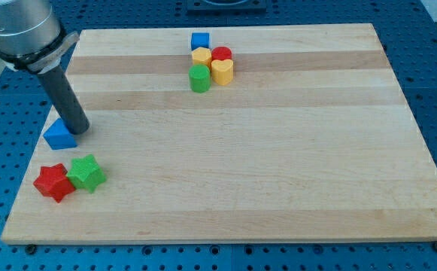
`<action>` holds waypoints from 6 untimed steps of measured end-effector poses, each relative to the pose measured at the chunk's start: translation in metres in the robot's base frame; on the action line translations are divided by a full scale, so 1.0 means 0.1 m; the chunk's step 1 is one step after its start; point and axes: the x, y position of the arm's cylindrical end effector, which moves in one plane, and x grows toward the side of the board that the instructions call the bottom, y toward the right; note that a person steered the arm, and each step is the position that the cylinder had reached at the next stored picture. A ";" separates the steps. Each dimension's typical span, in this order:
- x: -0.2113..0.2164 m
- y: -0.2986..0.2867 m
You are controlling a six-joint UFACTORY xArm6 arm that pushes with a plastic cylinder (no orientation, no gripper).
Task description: Move the triangle to the top left of the green star
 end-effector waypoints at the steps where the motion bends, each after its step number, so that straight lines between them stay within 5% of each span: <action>1: -0.21 -0.03; 2: -0.25 -0.36; 3: 0.35 -0.19; 4: 0.45 -0.05; 5: -0.02 0.10; 6: -0.06 0.95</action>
